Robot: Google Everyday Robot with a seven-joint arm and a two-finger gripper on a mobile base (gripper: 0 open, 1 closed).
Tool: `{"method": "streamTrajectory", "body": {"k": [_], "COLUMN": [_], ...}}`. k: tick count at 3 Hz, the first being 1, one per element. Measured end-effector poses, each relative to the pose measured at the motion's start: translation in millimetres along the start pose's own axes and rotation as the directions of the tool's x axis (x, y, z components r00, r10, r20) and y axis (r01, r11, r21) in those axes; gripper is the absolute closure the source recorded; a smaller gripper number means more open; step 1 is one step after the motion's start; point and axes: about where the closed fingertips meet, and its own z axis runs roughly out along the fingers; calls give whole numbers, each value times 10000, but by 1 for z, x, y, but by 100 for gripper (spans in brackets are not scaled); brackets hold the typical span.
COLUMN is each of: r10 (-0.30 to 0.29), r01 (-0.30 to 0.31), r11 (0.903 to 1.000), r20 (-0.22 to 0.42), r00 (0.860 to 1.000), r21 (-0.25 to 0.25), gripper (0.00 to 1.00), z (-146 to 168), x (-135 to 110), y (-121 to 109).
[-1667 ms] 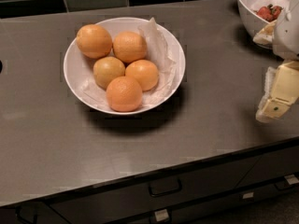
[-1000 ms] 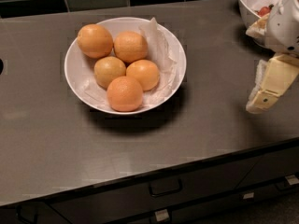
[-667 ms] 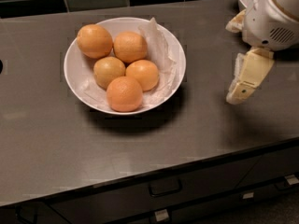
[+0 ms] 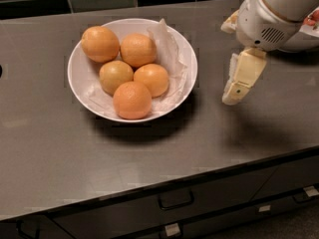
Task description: Pick orange from white bowl
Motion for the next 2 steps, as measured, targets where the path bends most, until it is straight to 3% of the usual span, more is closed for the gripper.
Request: {"method": "streamTrajectory", "body": {"k": [1,2], "r10": [-367,-1533], "r01": [363,1492], "r11": [9993,9875], "r20": [337,907], "r00": [9988,9840], "r21": [107,505], "gripper": [0,0], "z": [-1,-11], "x": [-16,-64], "y": [-4,-13]}}
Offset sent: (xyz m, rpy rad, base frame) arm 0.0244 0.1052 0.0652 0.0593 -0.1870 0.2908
